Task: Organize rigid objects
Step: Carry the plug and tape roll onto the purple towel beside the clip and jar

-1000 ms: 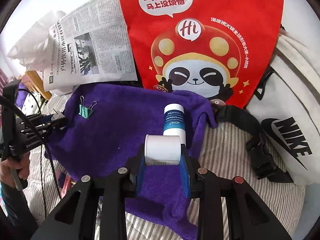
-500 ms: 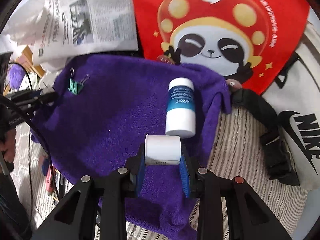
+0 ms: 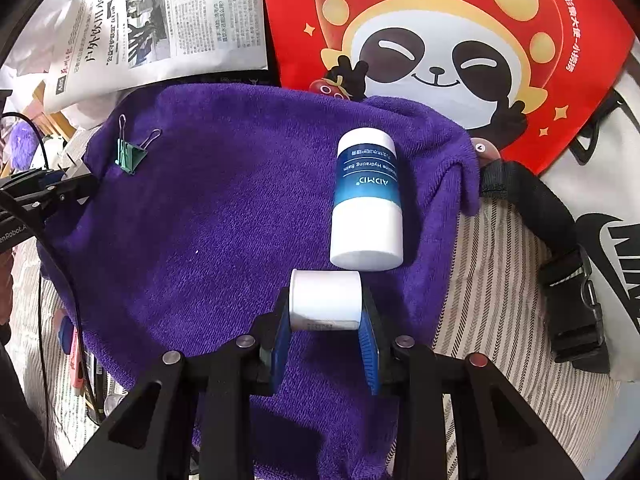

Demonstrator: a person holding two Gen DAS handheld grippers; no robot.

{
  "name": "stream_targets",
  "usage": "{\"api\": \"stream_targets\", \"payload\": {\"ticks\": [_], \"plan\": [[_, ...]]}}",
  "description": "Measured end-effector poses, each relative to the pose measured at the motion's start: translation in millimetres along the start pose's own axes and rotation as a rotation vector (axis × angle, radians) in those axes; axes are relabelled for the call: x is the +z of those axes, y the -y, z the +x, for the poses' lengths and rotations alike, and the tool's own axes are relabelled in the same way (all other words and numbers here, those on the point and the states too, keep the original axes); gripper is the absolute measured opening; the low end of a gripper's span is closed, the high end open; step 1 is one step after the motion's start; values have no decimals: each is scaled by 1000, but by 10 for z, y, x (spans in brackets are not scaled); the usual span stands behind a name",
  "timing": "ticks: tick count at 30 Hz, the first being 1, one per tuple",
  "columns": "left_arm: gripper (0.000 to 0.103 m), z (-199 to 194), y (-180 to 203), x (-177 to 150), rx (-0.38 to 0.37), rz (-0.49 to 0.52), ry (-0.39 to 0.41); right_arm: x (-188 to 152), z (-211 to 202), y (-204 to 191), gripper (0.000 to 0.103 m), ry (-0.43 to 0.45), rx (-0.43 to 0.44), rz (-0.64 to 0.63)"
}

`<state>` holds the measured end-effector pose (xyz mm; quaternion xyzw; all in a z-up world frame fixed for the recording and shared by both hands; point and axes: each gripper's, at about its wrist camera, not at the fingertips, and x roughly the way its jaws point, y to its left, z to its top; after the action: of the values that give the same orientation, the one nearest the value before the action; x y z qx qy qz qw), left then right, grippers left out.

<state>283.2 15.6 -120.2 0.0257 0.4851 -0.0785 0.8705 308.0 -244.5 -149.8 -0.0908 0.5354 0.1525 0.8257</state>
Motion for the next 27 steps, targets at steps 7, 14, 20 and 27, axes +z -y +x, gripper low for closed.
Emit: {"api": "stream_targets", "payload": {"ticks": [7, 14, 20, 27], "plan": [[25, 124, 15, -19, -4, -6, -13, -5, 8, -70, 45, -17, 12, -32], [25, 241, 70, -31, 23, 7, -9, 25, -251, -160, 63, 39, -35, -81], [25, 320, 126, -36, 41, 23, 0, 90, -478, 18, 64, 80, -38, -69], [26, 321, 177, -65, 66, 40, 6, 45, -756, 252, 64, 134, -48, -1]]}}
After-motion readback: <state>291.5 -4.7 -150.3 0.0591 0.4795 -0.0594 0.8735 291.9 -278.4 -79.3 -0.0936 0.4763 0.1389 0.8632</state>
